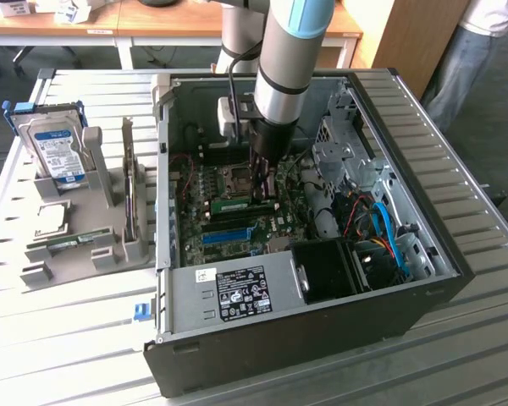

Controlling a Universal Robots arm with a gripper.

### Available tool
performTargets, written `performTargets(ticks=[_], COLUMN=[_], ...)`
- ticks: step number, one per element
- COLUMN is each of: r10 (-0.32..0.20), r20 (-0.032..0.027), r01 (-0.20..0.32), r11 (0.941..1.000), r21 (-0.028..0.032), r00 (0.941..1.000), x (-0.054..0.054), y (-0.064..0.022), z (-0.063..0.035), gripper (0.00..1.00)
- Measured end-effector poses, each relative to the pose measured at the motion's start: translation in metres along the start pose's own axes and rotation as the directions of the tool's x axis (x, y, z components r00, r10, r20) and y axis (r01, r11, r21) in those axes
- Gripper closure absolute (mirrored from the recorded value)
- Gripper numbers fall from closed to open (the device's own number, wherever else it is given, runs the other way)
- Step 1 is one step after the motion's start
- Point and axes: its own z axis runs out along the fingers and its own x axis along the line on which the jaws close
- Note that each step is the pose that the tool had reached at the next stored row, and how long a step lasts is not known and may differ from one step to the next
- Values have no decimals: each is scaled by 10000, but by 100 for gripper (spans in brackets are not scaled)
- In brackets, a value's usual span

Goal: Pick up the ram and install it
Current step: 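Insert the ram into the slot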

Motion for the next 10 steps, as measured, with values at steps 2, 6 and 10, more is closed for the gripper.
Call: performTargets(ticks=[2,6,10], r10=[2,9,12], r20=[1,0,0], r01=[-2,-9,-12], r11=[10000,9999,9998], r21=[-34,-160,-184], r00=[10000,10000,10000], x=[0,0,0], y=[-8,-38,-44], z=[0,-3,-2], gripper=[88,88,88])
